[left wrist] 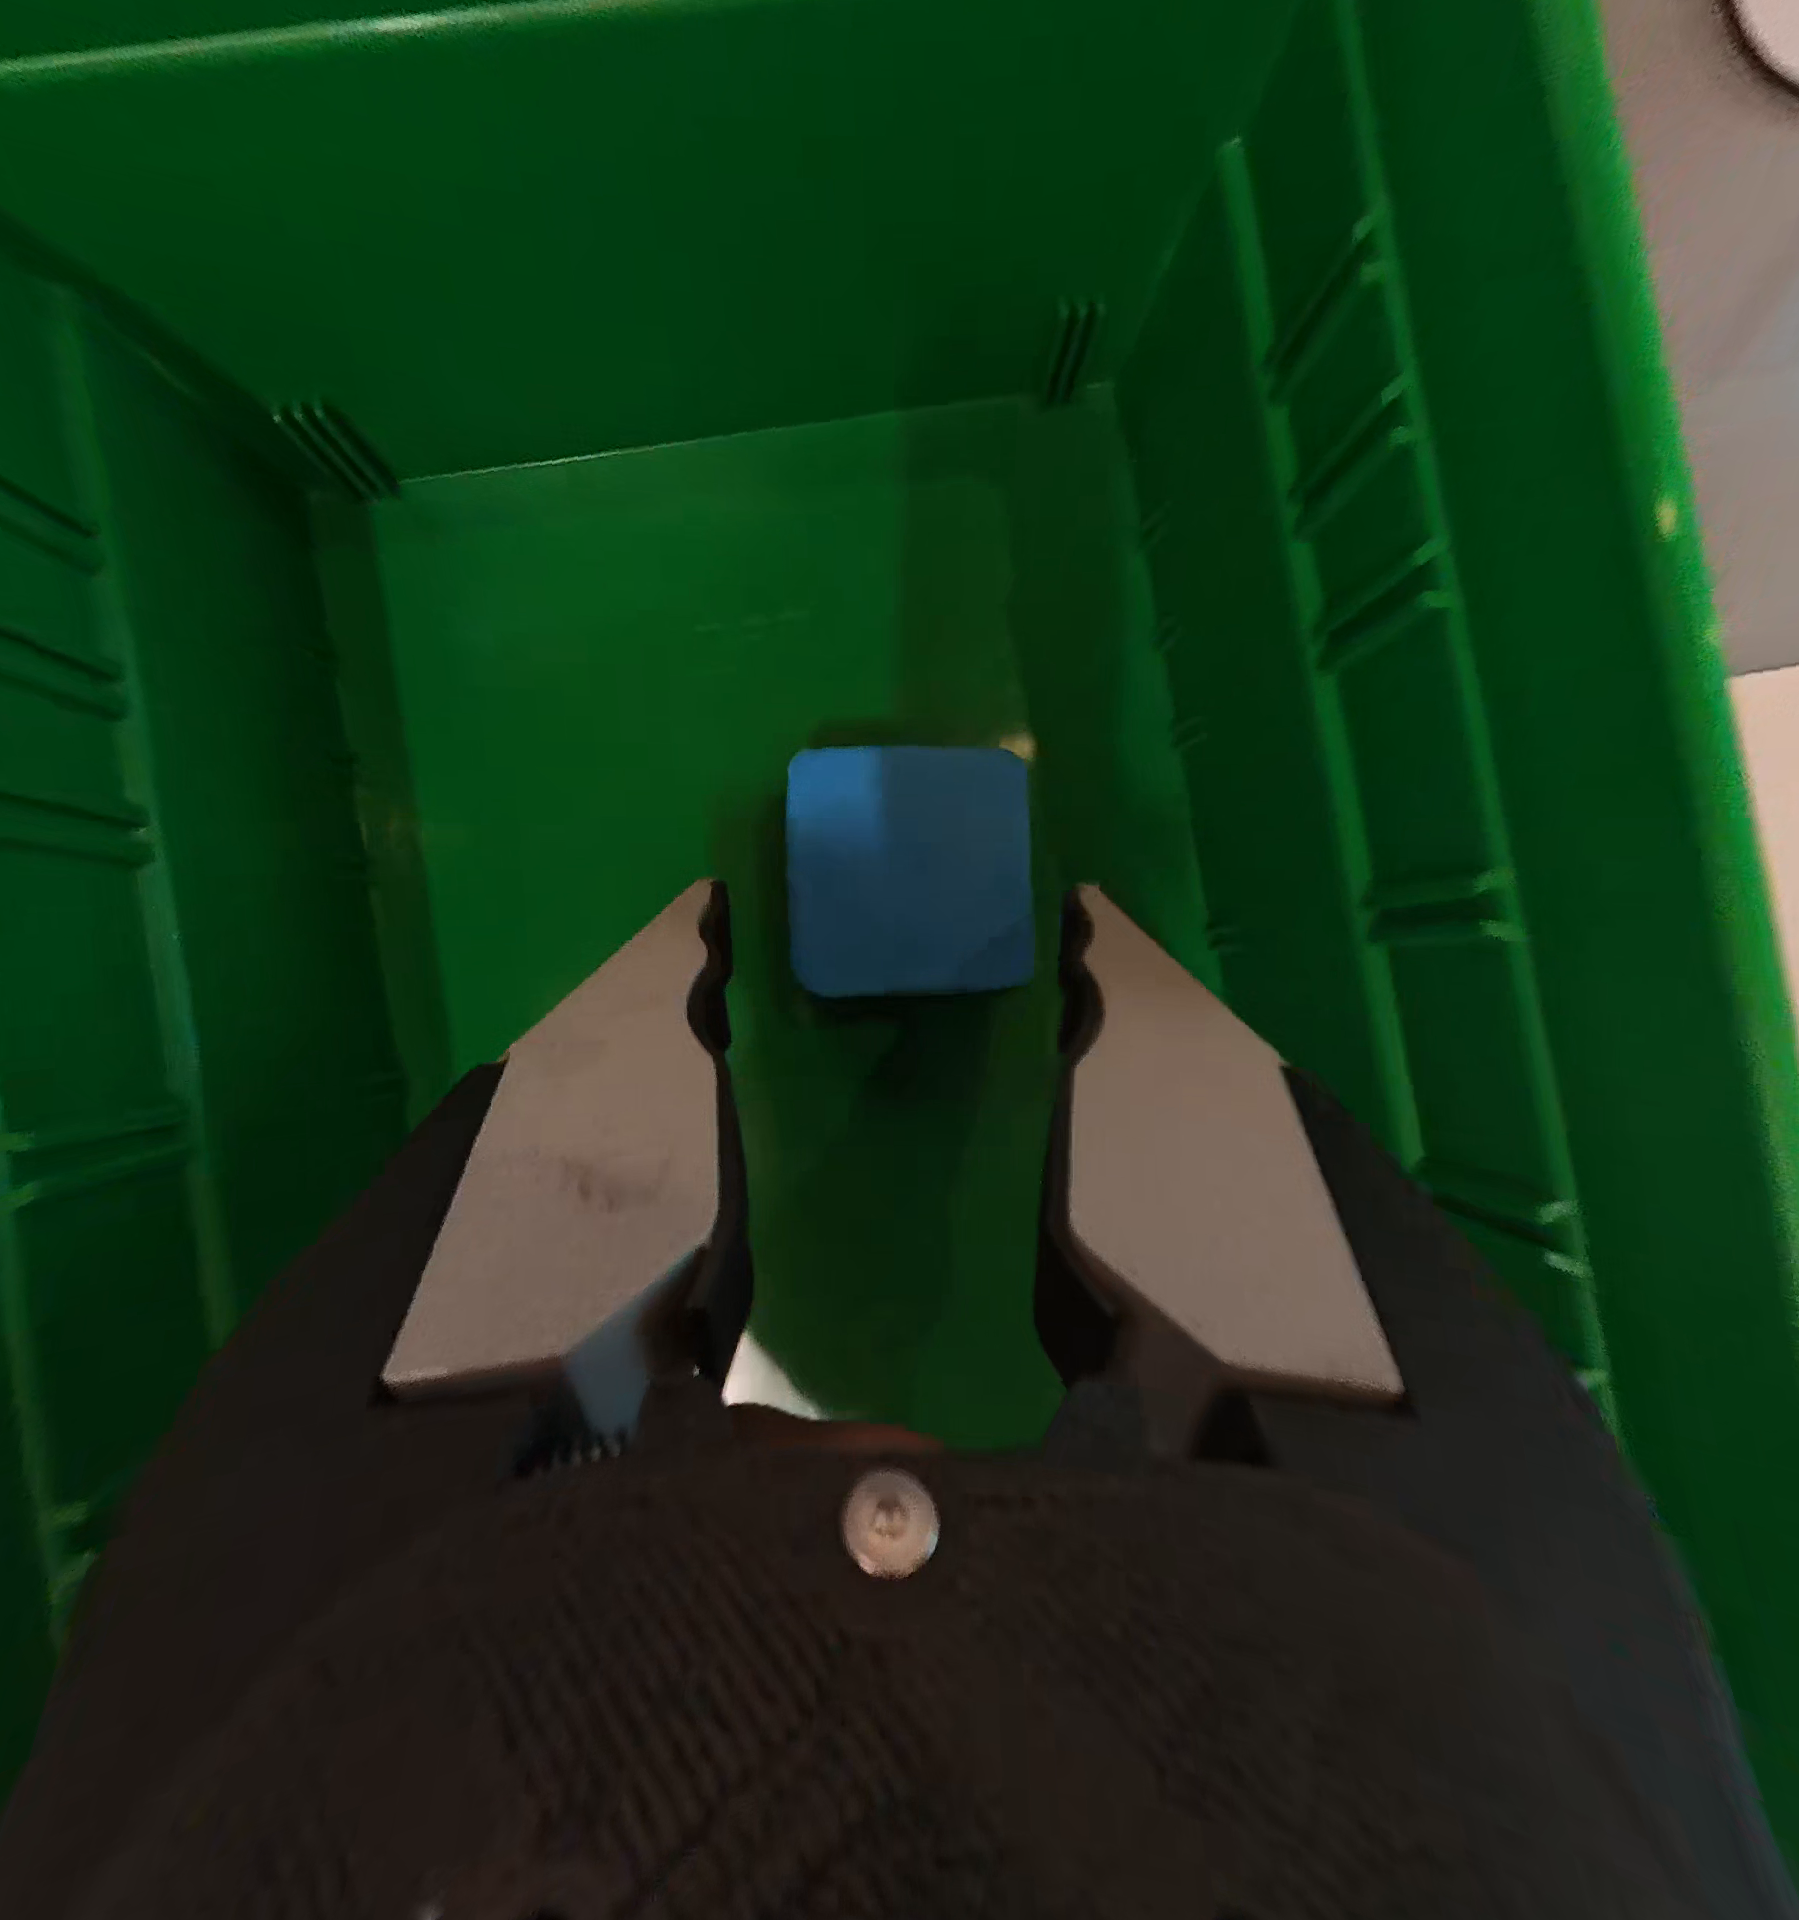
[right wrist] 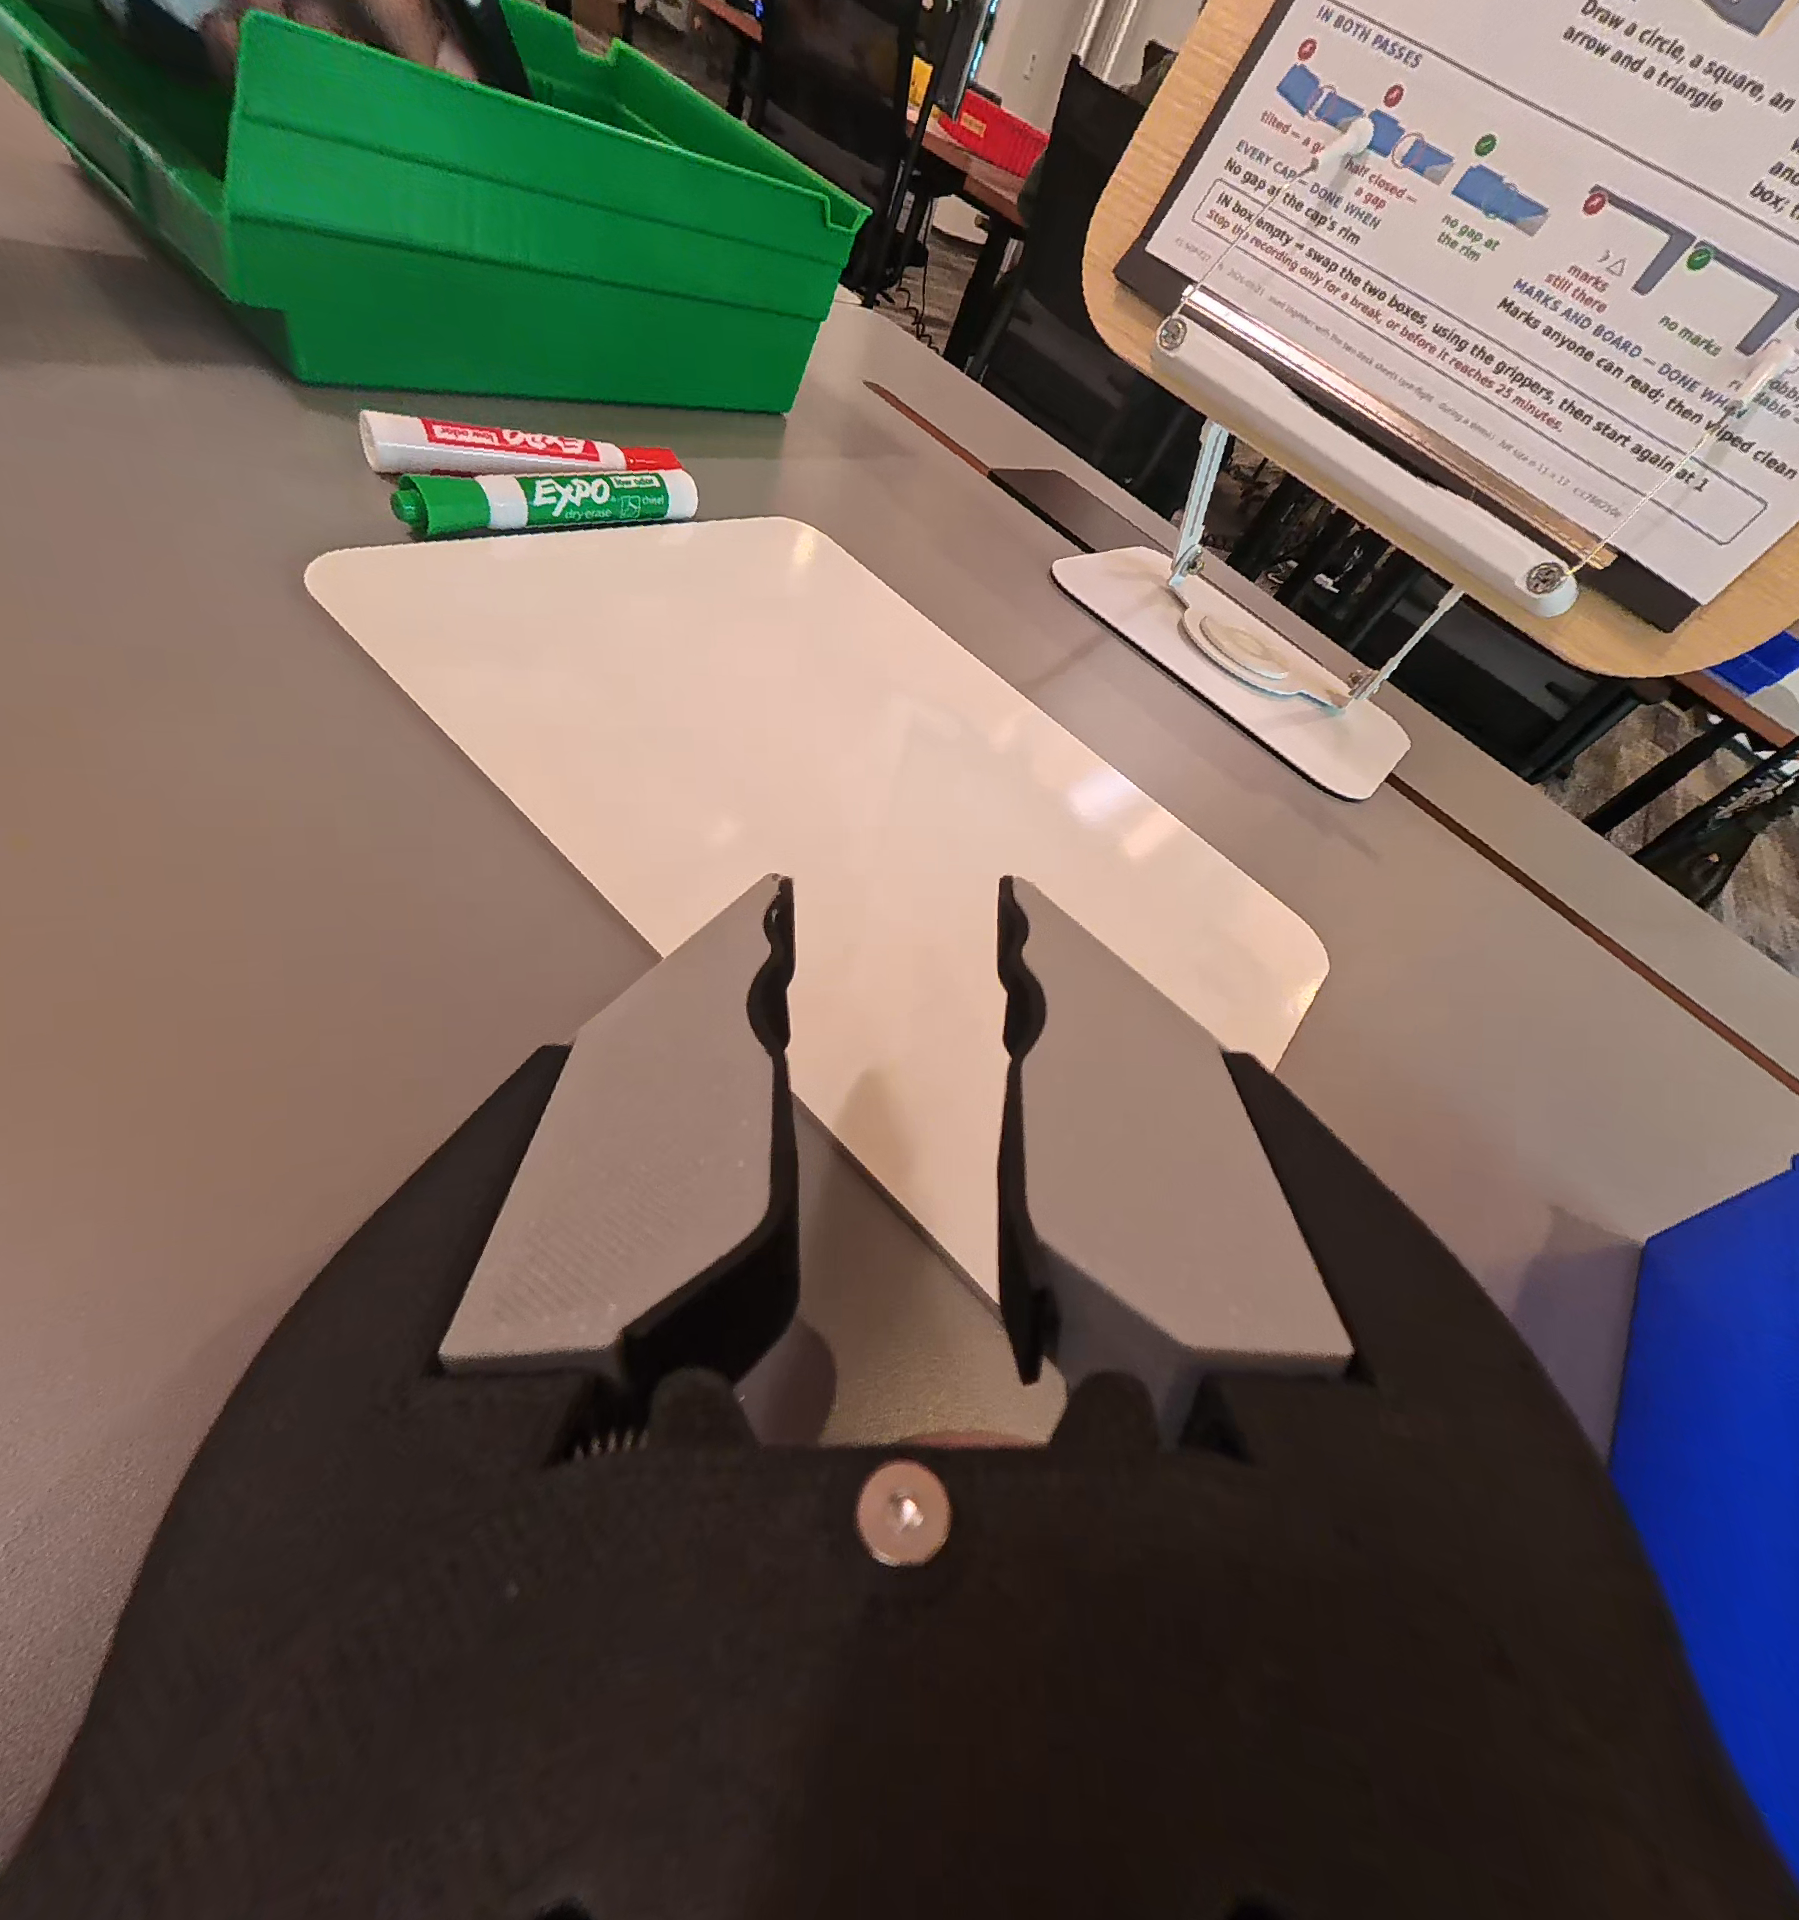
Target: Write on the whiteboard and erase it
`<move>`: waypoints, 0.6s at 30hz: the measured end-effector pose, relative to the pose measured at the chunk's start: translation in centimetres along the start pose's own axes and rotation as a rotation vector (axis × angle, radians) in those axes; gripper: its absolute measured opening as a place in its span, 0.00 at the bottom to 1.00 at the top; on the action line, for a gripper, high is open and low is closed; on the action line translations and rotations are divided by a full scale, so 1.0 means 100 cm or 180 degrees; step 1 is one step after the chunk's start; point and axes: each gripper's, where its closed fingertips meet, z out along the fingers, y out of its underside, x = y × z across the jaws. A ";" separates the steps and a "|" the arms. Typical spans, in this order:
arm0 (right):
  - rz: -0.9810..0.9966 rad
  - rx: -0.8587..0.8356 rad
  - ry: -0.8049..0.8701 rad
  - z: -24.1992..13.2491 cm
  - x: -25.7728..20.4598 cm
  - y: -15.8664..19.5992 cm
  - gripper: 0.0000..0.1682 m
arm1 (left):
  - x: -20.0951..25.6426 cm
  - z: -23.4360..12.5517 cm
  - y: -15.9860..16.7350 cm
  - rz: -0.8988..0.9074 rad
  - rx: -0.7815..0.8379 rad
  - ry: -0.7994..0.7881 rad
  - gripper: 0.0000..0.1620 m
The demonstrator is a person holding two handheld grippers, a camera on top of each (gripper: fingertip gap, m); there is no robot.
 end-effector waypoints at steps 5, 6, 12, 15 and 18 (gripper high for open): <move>0.0006 -0.0034 -0.0012 0.001 0.000 0.001 0.21 | 0.000 0.022 0.010 0.0069 -0.0214 -0.0123 0.37; 0.0006 -0.0036 -0.0007 0.001 0.000 0.001 0.21 | -0.001 0.026 0.008 0.0107 -0.0143 -0.0153 0.33; 0.0061 -0.0043 0.0031 0.001 0.003 0.002 0.21 | 0.006 0.000 -0.021 0.0223 0.0323 -0.0022 0.32; 0.0102 -0.0023 0.0031 0.001 0.004 0.001 0.21 | 0.038 -0.058 -0.062 0.0486 0.0934 0.0241 0.32; 0.0167 0.0036 0.0022 0.000 0.006 -0.001 0.19 | 0.111 -0.100 -0.074 0.1095 0.1050 0.0687 0.32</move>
